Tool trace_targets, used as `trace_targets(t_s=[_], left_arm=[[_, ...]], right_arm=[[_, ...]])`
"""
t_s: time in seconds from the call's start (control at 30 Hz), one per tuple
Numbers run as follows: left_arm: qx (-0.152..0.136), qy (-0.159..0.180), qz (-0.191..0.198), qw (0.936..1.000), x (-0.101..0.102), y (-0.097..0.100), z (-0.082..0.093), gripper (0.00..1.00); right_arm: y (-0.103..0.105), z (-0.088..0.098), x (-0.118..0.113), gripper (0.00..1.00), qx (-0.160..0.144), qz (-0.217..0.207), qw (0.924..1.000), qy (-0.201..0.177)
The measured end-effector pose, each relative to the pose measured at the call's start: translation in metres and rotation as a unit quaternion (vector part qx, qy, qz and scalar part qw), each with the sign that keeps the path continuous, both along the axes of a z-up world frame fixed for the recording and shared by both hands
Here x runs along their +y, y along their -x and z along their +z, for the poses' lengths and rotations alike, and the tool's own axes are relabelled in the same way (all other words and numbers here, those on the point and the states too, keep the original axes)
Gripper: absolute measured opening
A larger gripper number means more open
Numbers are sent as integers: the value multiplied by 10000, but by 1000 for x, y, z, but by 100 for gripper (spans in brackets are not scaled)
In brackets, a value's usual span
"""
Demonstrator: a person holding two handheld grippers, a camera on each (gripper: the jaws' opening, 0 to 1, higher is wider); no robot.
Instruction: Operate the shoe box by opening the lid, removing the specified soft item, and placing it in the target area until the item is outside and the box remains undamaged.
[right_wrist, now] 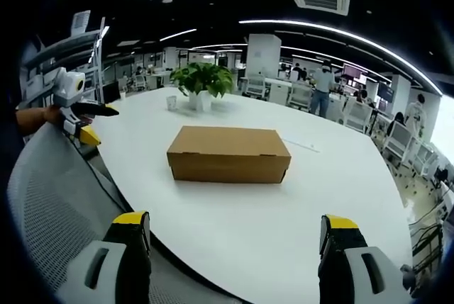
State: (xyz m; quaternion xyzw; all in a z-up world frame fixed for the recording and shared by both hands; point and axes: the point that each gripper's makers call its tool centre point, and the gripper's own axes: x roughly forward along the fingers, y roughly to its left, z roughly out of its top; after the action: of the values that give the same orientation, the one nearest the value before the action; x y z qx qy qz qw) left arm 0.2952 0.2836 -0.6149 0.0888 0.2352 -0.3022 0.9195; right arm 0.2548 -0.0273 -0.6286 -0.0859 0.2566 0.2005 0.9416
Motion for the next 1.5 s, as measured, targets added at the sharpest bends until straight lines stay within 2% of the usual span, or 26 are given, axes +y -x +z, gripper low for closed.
trace_targets(t_s=[0.33, 0.47, 0.57, 0.67, 1.0, 1.27, 1.5], left_arm=[[-11, -74, -24, 10000, -1, -2, 4, 99], [21, -120, -72, 9999, -3, -1, 5, 99], [130, -141, -200, 9996, -6, 0, 7, 99], [87, -167, -215, 9996, -7, -2, 13, 99], [-19, -112, -120, 9999, -10, -20, 25, 99], [-1, 81, -77, 9999, -22, -38, 25, 99], [41, 107, -56, 9999, -34, -51, 24, 98]], right_arm=[[-1, 3, 2, 100, 34, 109, 9999, 48], [-2, 3, 6, 100, 122, 298, 9994, 138], [-6, 5, 7, 100, 89, 357, 9992, 182], [-11, 7, 8, 100, 79, 401, 9990, 185], [-32, 20, 7, 100, -79, 529, 9983, 237], [-49, 20, 5, 100, -139, 687, 9971, 282], [-63, 16, 1, 100, -115, 905, 9951, 372]])
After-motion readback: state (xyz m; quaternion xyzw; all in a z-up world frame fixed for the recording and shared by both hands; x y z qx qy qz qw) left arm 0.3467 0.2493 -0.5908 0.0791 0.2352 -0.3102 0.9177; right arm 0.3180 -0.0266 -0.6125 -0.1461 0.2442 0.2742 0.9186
